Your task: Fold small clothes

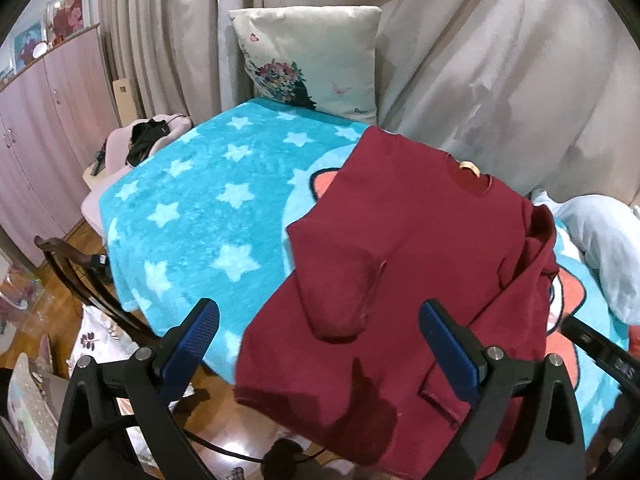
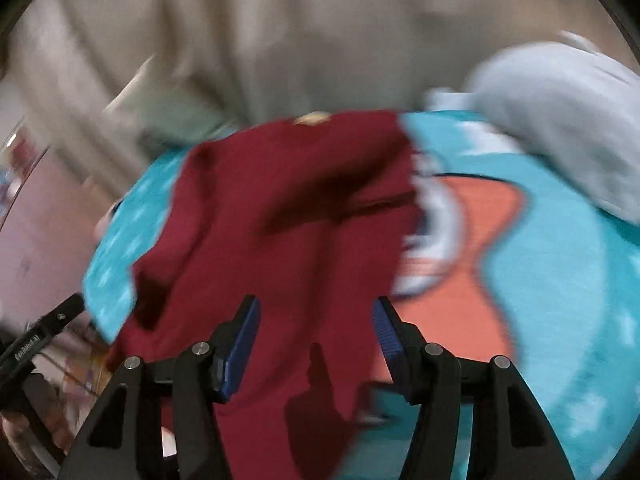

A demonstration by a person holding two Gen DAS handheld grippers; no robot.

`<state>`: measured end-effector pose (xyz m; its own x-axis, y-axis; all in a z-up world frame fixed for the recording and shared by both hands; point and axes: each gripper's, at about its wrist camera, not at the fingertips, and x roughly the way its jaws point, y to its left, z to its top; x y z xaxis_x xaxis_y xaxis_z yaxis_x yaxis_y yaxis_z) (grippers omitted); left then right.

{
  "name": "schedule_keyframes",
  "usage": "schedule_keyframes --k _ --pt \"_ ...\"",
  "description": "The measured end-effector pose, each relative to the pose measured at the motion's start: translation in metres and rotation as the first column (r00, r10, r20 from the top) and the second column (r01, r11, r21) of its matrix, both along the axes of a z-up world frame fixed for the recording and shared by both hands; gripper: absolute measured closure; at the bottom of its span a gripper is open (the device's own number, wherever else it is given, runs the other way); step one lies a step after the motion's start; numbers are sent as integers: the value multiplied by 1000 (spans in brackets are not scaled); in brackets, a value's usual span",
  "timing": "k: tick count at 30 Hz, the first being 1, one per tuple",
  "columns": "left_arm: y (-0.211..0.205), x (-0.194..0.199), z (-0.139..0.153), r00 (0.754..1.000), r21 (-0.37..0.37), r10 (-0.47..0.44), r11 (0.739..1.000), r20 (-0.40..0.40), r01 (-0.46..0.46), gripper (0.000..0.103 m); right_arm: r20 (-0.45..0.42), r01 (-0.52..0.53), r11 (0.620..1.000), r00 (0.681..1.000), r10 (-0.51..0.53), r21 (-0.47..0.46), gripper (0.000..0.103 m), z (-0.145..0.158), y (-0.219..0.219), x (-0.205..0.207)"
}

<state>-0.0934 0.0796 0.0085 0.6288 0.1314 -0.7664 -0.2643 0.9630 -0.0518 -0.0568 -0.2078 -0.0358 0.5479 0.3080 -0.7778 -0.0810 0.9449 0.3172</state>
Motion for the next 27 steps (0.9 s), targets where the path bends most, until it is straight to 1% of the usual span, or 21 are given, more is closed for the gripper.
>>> schedule_keyframes --k 2,4,5,8,11,12,13,14,15,16,17,19,20,23,25,27 --pt "6 -5 -1 1000 6 17 1000 1 -17 3 -40 -58 998 997 59 29 40 -5 38 15" --pt "15 -9 -2 999 2 41 999 -2 -41 3 -79 -68 997 994 70 20 40 -16 61 26" --pt "20 -12 -4 998 -3 56 998 -5 -56 3 -99 -66 998 993 65 -8 40 -22 73 33" --pt "33 -16 -8 995 -16 95 995 -16 -95 3 -163 -64 990 986 43 -128 40 -47 105 49" --pt "42 -16 -13 992 -29 121 992 -32 -122 3 -202 -95 972 978 50 -217 40 -72 121 58" --pt "44 -15 -14 992 -32 123 992 -36 -125 3 -203 -106 966 978 58 -236 40 -77 120 58" --pt "45 -14 -15 991 -35 124 991 -40 -126 3 -184 -115 961 981 69 -253 40 -77 121 55" --pt "45 -12 -16 991 -36 123 992 -43 -125 3 -176 -122 959 981 78 -257 44 -77 122 53" --pt "44 -10 -17 992 -37 118 992 -44 -119 3 -171 -126 959 982 84 -252 67 -75 120 52" --pt "42 -8 -17 993 -36 112 993 -44 -114 3 -167 -128 965 982 90 -230 82 -73 115 52" --pt "40 -6 -17 994 -36 103 994 -45 -105 3 -178 -130 973 979 96 -189 93 -73 109 53" --pt "34 -1 -16 996 -36 80 996 -44 -82 3 -192 -105 989 978 85 -99 96 -68 89 54" --pt "31 1 -16 997 -36 70 997 -41 -72 3 -181 -92 992 981 75 -88 96 -65 85 53" --pt "23 7 -13 999 -37 42 998 -33 -44 3 -145 -37 997 989 27 -66 96 -49 48 38" --pt "18 11 -12 999 -41 28 999 -29 -29 3 -134 32 998 990 -40 -58 97 -41 13 25" --pt "15 13 -12 999 -44 21 999 -29 -22 3 -120 120 988 984 -131 -93 99 -35 -23 13"
